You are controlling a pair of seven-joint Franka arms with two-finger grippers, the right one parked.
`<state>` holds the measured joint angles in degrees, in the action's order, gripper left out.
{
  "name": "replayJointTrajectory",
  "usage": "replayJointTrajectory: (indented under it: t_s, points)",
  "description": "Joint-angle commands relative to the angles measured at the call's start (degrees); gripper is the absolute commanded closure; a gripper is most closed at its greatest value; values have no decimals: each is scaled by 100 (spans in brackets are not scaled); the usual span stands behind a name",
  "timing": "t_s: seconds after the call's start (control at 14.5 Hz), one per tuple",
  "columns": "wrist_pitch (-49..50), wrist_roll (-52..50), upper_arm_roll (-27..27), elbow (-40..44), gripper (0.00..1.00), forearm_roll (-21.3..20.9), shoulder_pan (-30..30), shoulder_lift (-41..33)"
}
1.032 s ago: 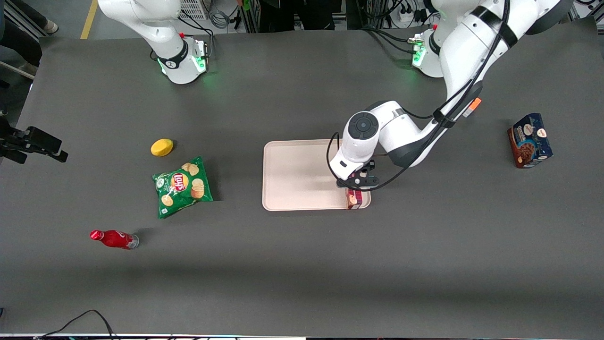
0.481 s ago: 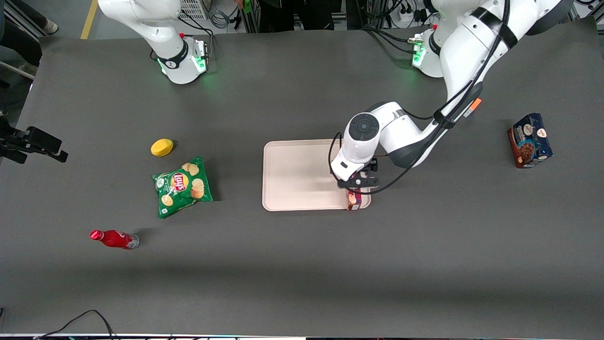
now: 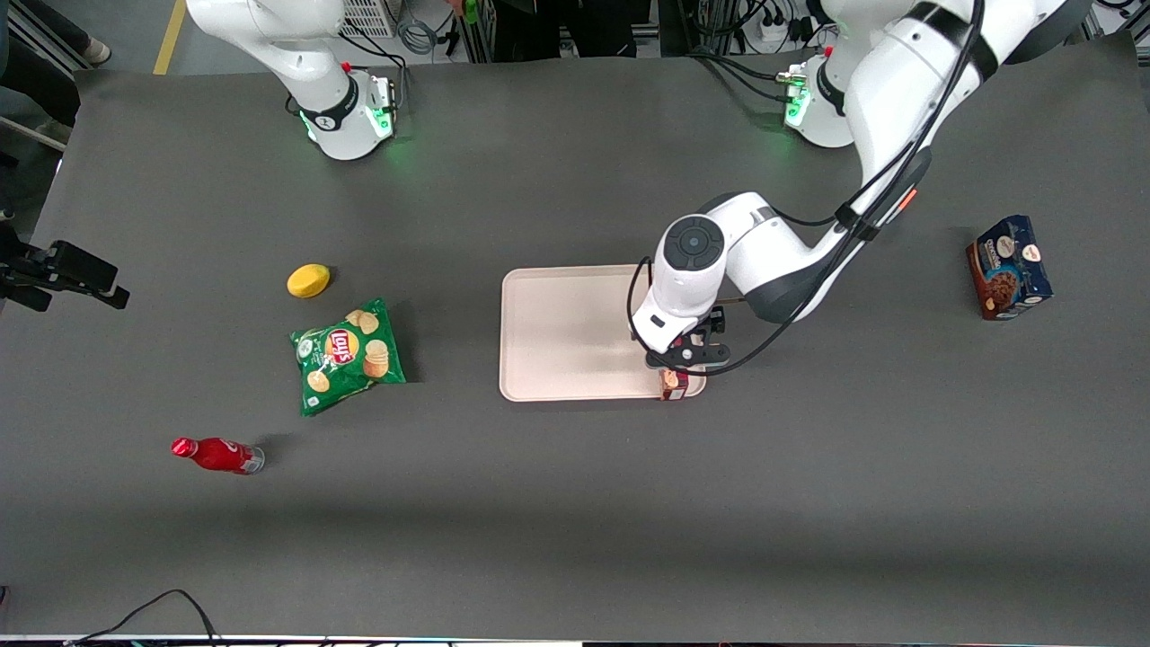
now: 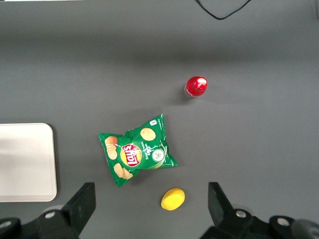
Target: Place red cookie box on tray
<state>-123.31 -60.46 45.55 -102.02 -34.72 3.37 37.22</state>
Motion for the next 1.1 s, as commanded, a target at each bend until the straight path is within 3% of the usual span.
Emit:
replayJointTrajectory:
  t_s: [0.0, 0.14, 0.41, 0.69, 1.03]
  points:
    - [1324, 733, 393, 717, 0, -9, 23, -460]
    - [1730, 1359, 420, 877, 0, 140, 128, -811]
    - [2178, 2895, 254, 833, 0, 1150, 559, -2067]
    - [2496, 4504, -1027, 824, 0, 2336, 516, -3175]
    - [2953, 5904, -2434, 824, 0, 2662, 463, -3774]
